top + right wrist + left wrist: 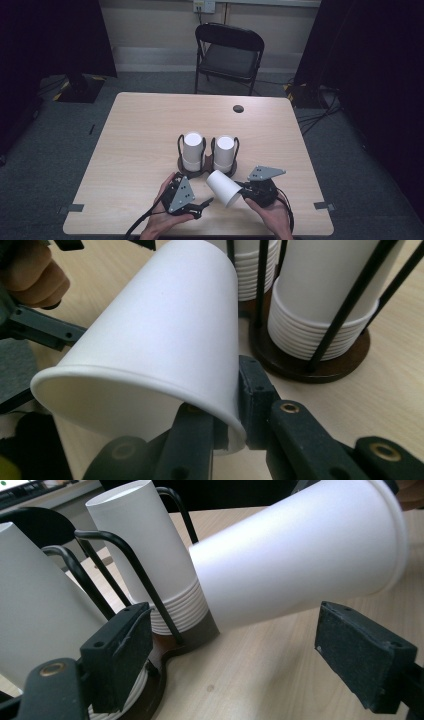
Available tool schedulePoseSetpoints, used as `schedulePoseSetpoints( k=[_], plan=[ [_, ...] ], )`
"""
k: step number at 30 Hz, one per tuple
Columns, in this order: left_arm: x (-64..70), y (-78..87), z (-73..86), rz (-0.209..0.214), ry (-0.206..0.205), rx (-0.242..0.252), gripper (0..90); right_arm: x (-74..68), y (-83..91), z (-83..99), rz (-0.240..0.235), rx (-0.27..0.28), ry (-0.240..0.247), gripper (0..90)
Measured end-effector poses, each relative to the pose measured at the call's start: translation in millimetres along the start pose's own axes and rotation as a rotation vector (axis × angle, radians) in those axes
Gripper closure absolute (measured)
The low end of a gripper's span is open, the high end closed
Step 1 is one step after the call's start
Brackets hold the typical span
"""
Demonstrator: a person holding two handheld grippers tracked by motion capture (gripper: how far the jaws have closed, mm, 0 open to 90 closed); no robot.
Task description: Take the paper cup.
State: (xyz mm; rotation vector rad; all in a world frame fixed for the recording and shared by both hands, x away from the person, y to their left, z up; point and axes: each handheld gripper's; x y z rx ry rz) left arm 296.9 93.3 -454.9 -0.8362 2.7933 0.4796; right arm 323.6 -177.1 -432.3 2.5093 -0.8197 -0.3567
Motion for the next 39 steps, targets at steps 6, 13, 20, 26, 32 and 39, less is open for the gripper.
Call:
schedulePoseSetpoints(
  k=[6, 13, 20, 26, 32, 39],
  plan=[
    [7.6, -4.9, 0.8, 0.024, -0.052, -0.013, 15.6, 0.4, -4.5, -2.3, -0.028, -0.062, -0.009, 84.0],
    [16.3, -8.3, 1.3, 0.034, -0.114, -0.033, 15.4, 3.1, -8.9, -6.0, -0.052, -0.13, -0.018, 83.9],
    [23.3, -12.0, -0.1, 0.06, -0.168, -0.056, 14.7, 2.9, -16.0, -7.4, -0.092, -0.2, -0.021, 83.9],
    [30.0, -19.1, -3.2, 0.054, -0.197, -0.062, 11.8, 4.2, -17.0, -11.7, -0.088, -0.218, -0.024, 84.1],
    [37.3, -27.2, -8.0, 0.048, -0.233, -0.084, 11.4, 4.9, -16.2, -13.4, -0.078, -0.2, -0.034, 85.1],
    [42.1, -32.7, -10.3, 0.031, -0.221, -0.061, 15.3, 2.1, -19.9, -17.2, -0.093, -0.162, -0.059, 87.6]
  ],
)
Point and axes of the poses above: each handheld gripper's, and its own axes: y roughly backward along the jaws, z roughly out of its underside, x roughly to its right, and after that the axes turned 7 degrees about x, right-handed
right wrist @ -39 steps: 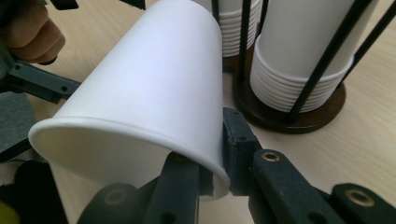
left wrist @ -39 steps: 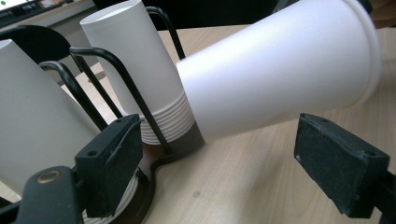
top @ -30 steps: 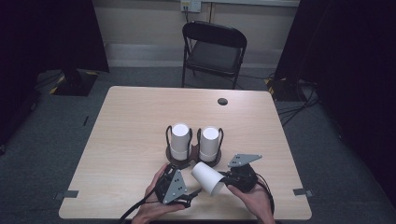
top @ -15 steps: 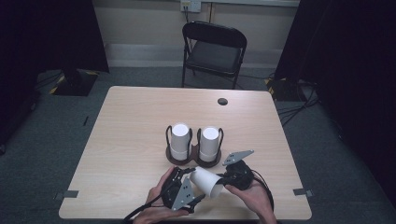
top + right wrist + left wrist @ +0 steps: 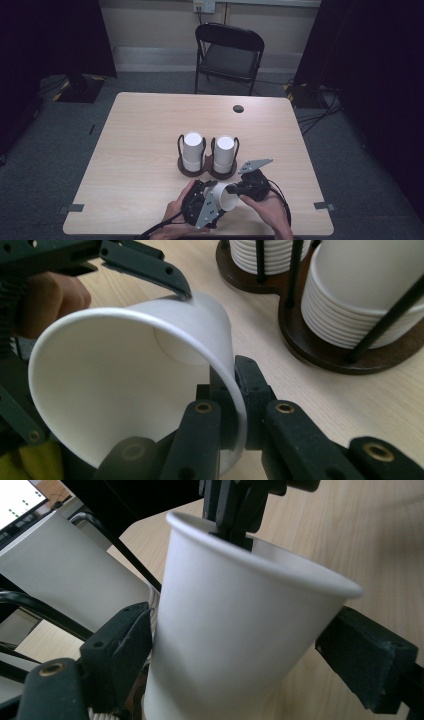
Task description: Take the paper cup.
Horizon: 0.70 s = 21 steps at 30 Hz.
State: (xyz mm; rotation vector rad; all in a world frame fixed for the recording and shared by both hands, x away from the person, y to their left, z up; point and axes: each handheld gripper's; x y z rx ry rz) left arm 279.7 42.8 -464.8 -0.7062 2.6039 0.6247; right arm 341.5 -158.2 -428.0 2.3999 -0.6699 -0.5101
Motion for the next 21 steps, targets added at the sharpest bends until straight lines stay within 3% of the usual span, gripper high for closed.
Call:
schedulePoseSetpoints(
  k=[12, 21],
  plan=[
    [-0.7, -1.8, -0.7, -0.012, 0.029, 0.018, 17.4, -2.4, -8.8, -3.2, -0.008, 0.01, -0.042, 89.0],
    [2.3, -4.3, -6.3, -0.021, -0.018, 0.011, 19.9, -5.5, -15.6, -5.9, -0.034, -0.024, -0.056, 88.8]
  ],
)
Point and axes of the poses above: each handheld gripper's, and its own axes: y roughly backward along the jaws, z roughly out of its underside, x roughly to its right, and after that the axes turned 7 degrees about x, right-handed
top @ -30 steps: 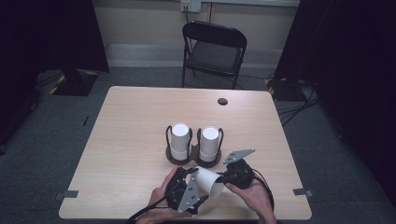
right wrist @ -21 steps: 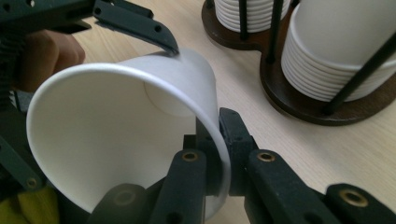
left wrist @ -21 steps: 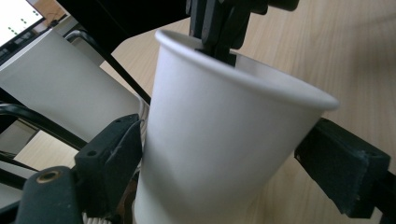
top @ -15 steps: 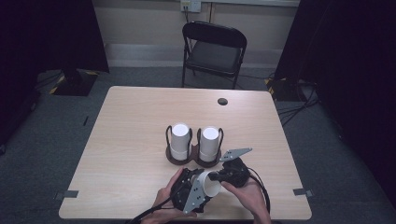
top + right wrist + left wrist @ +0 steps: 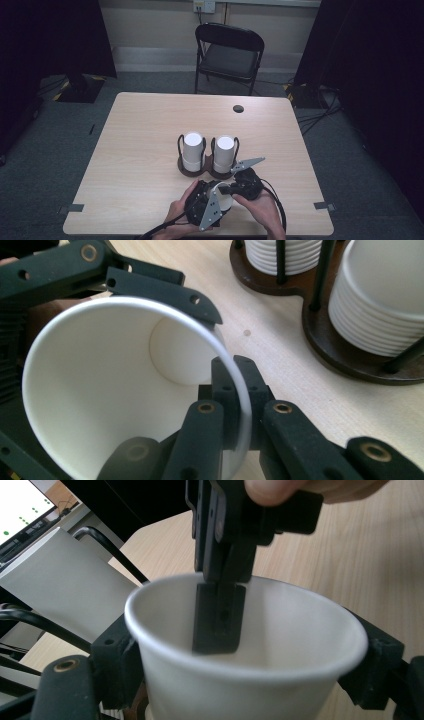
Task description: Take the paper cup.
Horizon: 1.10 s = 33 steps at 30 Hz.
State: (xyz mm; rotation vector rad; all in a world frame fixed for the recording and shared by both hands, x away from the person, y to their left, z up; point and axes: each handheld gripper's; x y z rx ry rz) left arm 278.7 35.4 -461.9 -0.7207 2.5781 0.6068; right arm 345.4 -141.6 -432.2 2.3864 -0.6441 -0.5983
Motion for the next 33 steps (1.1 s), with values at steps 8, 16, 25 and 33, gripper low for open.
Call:
schedulePoseSetpoints(
  k=[8, 16, 25, 33],
  plan=[
    [-2.7, -0.8, -1.6, 0.01, 0.046, 0.017, 20.3, -1.7, 0.3, 1.0, -0.001, 0.001, 0.0, 87.9],
    [-7.3, 1.1, 1.6, 0.035, 0.116, 0.028, 22.5, -2.7, 0.1, 2.2, 0.005, 0.015, -0.008, 87.2],
    [-12.8, -0.4, 0.5, 0.043, 0.175, 0.04, 23.7, 0.0, 2.4, 4.2, 0.026, 0.034, -0.04, 78.1],
    [-13.8, -2.8, -0.7, 0.018, 0.207, 0.053, 23.7, 0.1, 11.2, 8.5, 0.057, 0.098, -0.049, 73.0]
  ],
)
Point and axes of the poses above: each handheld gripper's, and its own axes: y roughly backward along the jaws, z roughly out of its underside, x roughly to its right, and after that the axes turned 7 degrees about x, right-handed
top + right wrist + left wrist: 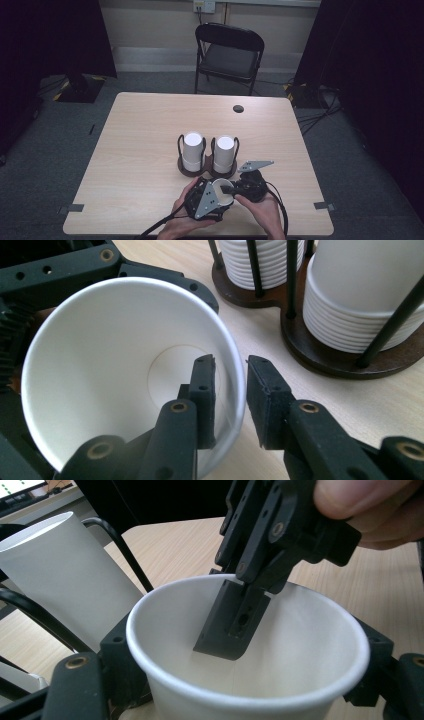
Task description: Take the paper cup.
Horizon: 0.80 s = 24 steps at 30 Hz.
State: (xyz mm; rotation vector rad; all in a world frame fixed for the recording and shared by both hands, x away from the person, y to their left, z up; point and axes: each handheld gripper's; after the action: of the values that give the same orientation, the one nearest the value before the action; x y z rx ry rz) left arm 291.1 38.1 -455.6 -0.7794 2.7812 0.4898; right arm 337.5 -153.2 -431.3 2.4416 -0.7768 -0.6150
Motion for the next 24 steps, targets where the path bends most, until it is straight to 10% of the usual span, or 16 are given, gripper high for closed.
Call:
schedulePoseSetpoints(
  k=[24],
  plan=[
    [-21.0, 13.9, 15.2, -0.083, 0.163, 0.028, 23.6, 1.2, 18.8, 9.6, 0.051, 0.321, 0.016, 58.5]
  ],
)
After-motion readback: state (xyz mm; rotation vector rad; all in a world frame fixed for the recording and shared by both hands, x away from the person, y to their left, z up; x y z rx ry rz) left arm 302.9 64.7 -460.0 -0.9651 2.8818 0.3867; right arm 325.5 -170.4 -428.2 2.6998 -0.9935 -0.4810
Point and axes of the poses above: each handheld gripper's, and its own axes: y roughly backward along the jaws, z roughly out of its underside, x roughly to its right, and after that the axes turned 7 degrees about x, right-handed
